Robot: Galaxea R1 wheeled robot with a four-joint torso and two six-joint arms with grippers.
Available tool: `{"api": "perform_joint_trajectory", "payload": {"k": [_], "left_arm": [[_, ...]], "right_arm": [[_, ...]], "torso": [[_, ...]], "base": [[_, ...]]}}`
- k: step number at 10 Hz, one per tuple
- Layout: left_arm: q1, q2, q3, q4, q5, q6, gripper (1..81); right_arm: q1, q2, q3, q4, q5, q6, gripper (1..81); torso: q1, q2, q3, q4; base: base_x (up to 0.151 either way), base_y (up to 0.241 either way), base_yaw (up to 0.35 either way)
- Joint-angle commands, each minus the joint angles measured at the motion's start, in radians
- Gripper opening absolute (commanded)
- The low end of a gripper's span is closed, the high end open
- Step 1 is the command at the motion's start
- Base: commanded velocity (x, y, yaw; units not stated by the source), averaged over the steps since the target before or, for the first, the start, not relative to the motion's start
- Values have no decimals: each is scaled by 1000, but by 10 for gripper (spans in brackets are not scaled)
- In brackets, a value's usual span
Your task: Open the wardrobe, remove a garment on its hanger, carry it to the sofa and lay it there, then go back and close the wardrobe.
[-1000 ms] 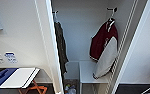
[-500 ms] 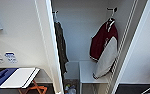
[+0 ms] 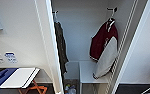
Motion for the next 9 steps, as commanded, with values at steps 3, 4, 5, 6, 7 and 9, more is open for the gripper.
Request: {"api": "perform_joint_trajectory", "payload": {"k": [3,4,5,6,7,9], "left_arm": [[-131,-23,12,-30,-43,-157,811],[-148,-22,13,-30,-43,-225,811],[-163,-18,19,-28,-43,-267,811],[-172,-20,31,-31,-54,-286,811],[-174,-23,38,-30,-85,-321,811],[-174,-19,38,-30,-174,-409,811]], "right_arm": [[60,7,3,2,-57,-4,811],[61,7,4,2,-56,-4,811],[63,11,3,2,-57,-4,811],[66,11,4,2,-57,-4,811],[69,11,4,2,-57,-4,811],[80,15,4,0,-59,-4,811]], "torso": [[0,0,0,0],[0,0,0,0],[0,0,0,0],[0,0,0,0],[0,0,0,0],[0,0,0,0]], "base": [[0,0,0],[0,0,0],[0,0,0],[0,0,0],[0,0,0],[0,0,0]]}}
